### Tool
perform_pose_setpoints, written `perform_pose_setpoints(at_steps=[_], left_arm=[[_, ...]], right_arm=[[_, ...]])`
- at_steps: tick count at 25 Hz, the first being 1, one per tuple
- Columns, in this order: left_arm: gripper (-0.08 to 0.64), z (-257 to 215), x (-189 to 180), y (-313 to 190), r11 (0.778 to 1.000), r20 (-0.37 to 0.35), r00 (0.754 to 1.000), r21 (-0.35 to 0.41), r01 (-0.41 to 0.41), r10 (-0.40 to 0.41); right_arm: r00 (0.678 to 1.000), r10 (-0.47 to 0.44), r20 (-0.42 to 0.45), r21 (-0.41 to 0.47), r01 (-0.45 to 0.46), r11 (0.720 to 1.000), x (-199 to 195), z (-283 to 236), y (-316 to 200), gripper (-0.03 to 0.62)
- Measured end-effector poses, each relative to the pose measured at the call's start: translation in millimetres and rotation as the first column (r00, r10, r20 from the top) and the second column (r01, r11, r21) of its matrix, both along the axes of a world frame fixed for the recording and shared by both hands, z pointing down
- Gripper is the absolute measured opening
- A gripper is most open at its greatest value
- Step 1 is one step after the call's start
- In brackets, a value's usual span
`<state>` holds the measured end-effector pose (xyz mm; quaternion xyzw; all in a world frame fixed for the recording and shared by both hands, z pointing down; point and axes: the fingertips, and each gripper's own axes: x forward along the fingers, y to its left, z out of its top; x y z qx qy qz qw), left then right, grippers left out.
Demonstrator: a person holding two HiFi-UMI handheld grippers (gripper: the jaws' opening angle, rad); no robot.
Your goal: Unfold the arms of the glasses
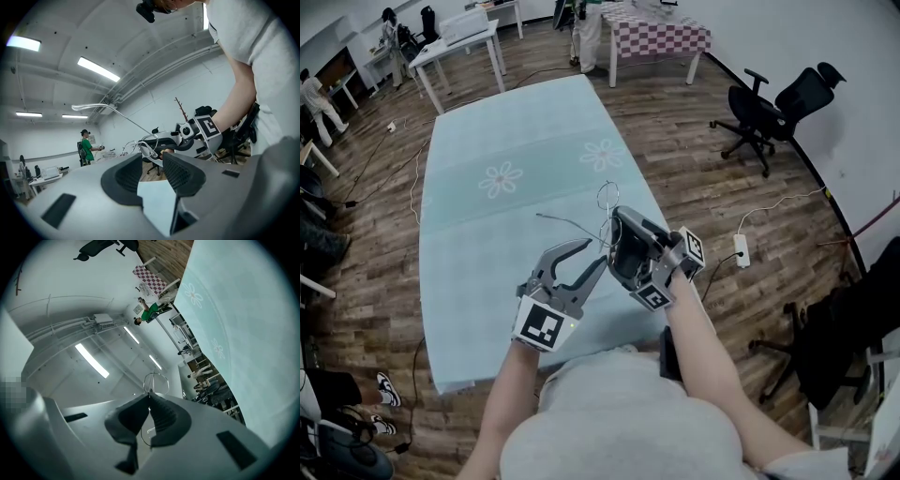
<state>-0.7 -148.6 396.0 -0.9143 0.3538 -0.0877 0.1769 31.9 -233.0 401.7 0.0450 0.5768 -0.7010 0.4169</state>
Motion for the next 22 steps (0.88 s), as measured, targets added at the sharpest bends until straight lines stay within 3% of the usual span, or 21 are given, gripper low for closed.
perform_pose_setpoints(at_steps=[11,22], left_arm=[[0.040,-7,-3,1,0.999,0.001,1.000,0.035,0.010,-0.010],[0.032,-16,-14,2,0.998,-0.005,1.000,0.055,0.012,-0.012]], right_arm=[[1.000,-0.003,-0.010,-0.016,0.003,1.000,-1,5,-1,0.011],[1.000,-0.014,-0.002,0.000,0.014,1.000,-1,3,1,0.011]])
